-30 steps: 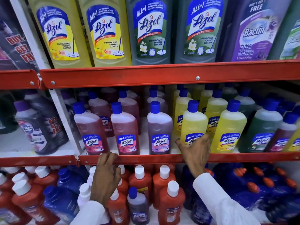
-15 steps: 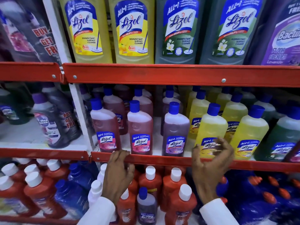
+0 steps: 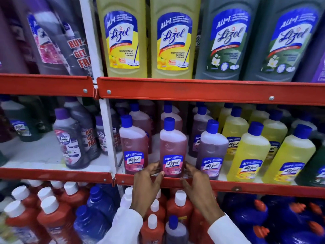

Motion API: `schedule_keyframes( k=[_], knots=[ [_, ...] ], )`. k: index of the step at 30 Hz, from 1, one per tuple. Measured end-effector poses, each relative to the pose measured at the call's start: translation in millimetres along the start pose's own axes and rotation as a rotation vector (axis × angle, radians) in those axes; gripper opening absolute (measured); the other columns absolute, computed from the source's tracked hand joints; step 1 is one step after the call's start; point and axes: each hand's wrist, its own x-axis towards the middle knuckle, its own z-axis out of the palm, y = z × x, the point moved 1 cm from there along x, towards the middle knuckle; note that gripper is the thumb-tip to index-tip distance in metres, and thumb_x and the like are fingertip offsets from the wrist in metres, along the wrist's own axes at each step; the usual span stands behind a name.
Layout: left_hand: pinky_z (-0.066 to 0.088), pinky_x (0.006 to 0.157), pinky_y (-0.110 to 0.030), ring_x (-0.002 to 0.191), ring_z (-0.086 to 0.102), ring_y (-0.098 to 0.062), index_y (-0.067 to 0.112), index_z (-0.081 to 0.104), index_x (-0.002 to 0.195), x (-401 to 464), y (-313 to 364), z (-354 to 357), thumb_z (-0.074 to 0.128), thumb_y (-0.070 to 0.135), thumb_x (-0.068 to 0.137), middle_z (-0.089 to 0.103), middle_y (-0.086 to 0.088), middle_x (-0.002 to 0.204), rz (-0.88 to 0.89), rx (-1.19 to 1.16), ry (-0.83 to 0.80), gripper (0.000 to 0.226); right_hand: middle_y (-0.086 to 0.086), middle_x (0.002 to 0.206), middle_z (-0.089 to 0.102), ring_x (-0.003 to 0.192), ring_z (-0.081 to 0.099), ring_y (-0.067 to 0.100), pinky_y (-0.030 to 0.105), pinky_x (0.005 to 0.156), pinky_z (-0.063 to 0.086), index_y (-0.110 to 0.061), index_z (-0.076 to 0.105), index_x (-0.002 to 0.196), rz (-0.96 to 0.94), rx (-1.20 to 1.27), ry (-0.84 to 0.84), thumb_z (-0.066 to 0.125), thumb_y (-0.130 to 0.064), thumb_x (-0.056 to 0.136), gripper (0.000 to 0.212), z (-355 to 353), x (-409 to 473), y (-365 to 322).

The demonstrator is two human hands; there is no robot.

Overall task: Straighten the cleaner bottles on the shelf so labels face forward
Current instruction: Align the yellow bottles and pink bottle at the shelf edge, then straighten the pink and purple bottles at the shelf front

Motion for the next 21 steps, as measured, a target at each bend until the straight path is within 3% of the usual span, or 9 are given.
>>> schedule_keyframes(
  k=[5,8,12,21],
  knots=[
    [0.059,0.086,-0.033,0.093,0.071,-0.002,0.024,0.071,0.112,2.4,-6.6,2.9,0.073,0.025,0.085,0.077,0.012,0.103,-0.019,0.019,-0.017,0.027,-0.005,0.116,0.075,0.102,0.071,0.009,0.023,0.095,0.052,-0.020,0.063,0.128,0.000,0.025,0.014,0.070,-0.007,0.079,0.051,-2.8,-0.2,-0.2],
    [0.057,0.084,-0.023,0.090,0.071,-0.003,0.023,0.072,0.112,1.3,-6.0,4.4,0.073,0.026,0.086,0.078,0.009,0.103,0.003,0.048,-0.011,0.026,-0.007,0.114,0.075,0.100,0.070,0.006,0.019,0.094,0.051,-0.020,0.063,0.128,0.010,0.046,0.019,0.071,-0.006,0.080,0.051,-2.6,-0.5,0.5],
    [0.043,0.077,-0.005,0.089,0.072,-0.007,0.019,0.072,0.113,-1.4,-4.3,5.5,0.073,0.024,0.086,0.078,0.006,0.103,-0.008,0.079,-0.011,0.027,-0.005,0.120,0.073,0.106,0.069,0.008,0.030,0.098,0.053,-0.020,0.060,0.133,0.026,0.056,0.008,0.071,-0.009,0.082,0.053,-1.4,-0.4,3.9],
    [0.036,0.073,-0.002,0.085,0.068,-0.007,0.017,0.071,0.114,-8.7,4.9,7.3,0.072,0.013,0.086,0.078,0.002,0.102,-0.029,0.068,0.047,0.029,-0.008,0.123,0.072,0.109,0.068,0.005,0.028,0.100,0.052,-0.024,0.058,0.136,0.006,0.057,-0.052,0.068,-0.012,0.084,0.055,-5.4,0.7,6.9]
  ],
)
